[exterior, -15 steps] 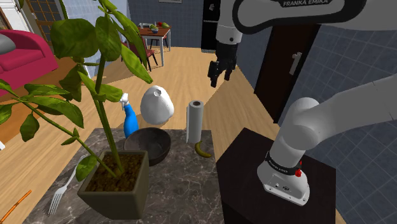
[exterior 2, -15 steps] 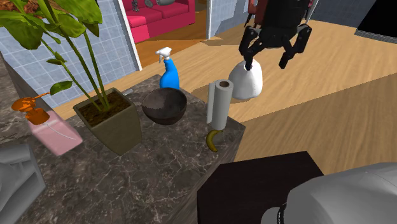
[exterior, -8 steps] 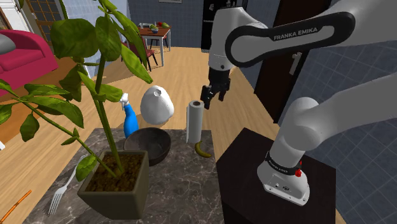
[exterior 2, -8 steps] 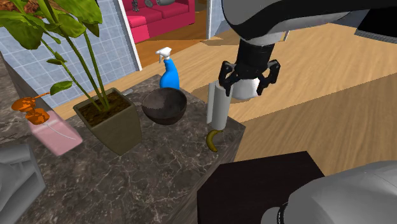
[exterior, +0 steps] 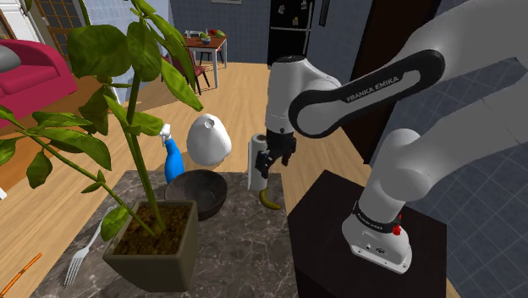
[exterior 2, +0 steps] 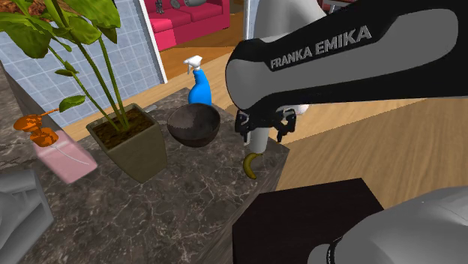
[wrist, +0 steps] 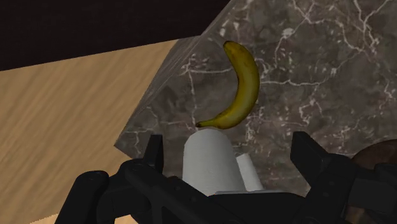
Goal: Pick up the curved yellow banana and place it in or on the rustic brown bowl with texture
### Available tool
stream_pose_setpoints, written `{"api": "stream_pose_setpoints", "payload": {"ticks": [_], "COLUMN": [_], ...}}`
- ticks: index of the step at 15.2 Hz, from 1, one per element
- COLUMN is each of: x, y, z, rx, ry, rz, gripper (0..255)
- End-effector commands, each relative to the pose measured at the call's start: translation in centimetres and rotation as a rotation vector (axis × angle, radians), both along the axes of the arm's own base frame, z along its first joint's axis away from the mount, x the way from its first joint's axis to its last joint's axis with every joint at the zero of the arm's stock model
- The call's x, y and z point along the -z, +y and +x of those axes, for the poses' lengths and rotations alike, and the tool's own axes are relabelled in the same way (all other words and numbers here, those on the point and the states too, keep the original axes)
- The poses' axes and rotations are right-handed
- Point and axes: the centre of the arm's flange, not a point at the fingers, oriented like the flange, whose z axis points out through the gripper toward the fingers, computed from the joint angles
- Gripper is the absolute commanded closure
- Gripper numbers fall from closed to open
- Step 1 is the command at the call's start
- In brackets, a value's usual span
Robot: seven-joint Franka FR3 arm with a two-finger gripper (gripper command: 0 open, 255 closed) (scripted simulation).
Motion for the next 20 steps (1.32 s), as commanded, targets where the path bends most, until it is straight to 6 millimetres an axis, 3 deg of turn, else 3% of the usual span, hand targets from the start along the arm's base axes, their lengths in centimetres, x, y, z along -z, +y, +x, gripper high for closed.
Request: {"api": "stream_pose_setpoints", "payload": {"ticks": [1,4,12,20], "x": [2.2,5.5,9.6,9.6], "y": [1.4,3.5,3.5,3.5], "z": [-0.4,-0.6,-0.6,-0.6], "rx": [0.011,0.024,0.025,0.025], "ry": [0.001,0.004,0.005,0.005], "rz": [0.002,0.004,0.004,0.004], "gripper": [0,0,0,0]}}
